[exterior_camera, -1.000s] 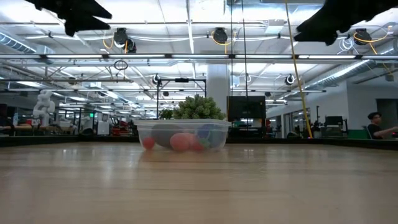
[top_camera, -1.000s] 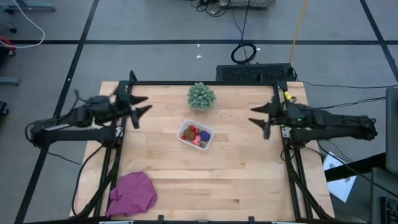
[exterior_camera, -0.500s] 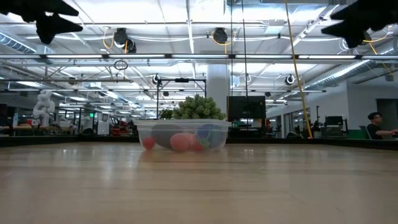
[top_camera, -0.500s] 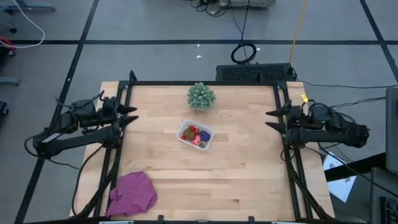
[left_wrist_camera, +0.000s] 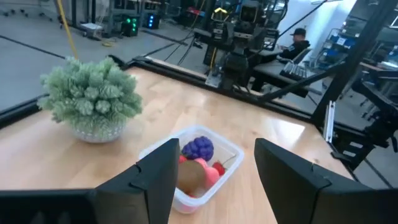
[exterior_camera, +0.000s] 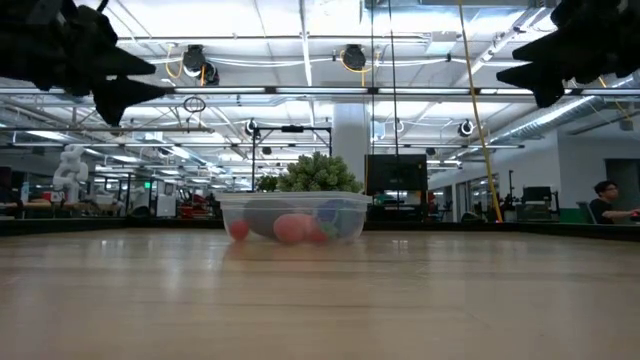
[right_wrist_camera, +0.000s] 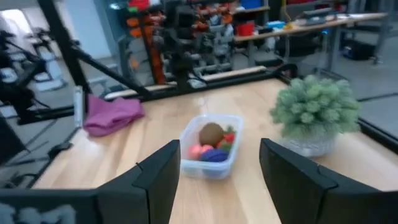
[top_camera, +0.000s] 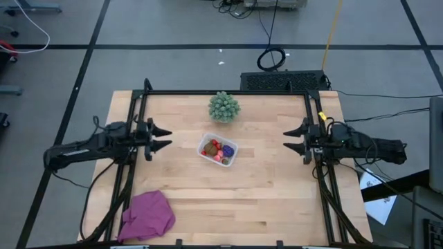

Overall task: Pick and placing Produce into tupperware
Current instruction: Return to Home Position

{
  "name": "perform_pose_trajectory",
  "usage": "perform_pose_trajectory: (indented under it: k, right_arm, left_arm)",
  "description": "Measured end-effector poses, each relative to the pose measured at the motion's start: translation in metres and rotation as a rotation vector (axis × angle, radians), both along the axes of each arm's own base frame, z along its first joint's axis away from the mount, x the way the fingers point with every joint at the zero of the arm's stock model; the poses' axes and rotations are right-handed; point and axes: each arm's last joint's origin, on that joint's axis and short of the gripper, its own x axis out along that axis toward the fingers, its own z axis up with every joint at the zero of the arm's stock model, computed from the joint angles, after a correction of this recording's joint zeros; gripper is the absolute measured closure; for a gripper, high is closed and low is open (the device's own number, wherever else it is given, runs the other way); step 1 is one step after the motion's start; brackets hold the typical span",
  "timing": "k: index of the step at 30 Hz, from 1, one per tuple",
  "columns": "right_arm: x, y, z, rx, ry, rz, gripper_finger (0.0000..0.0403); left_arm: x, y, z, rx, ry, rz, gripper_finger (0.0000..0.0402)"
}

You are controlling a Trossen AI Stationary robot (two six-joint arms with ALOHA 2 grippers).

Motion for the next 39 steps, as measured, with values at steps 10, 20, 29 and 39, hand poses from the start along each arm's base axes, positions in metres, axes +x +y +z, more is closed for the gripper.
perform_pose_trajectory:
  k: [10, 20, 29, 39]
  right_arm:
    - [0.009, 0.001, -0.014, -0.023, -0.066, 0.039, 0.0195]
    - [0.011, 0.002, -0.023, -0.070, -0.065, 0.093, 0.0195]
    - [0.009, -0.001, -0.019, -0.091, -0.068, 0.063, 0.0195]
    - [-0.002, -0.001, -0.018, -0.074, -0.048, 0.047, 0.0195]
  left_arm:
    - [0.014, -0.008, -0.022, 0.027, -0.076, -0.047, 0.0188]
    - [0.027, -0.013, -0.029, 0.074, -0.001, -0.070, 0.0188]
    - [0.029, -0.002, -0.013, 0.065, -0.019, -0.030, 0.0188]
    - [0.024, -0.004, 0.010, 0.141, -0.010, -0.067, 0.0188]
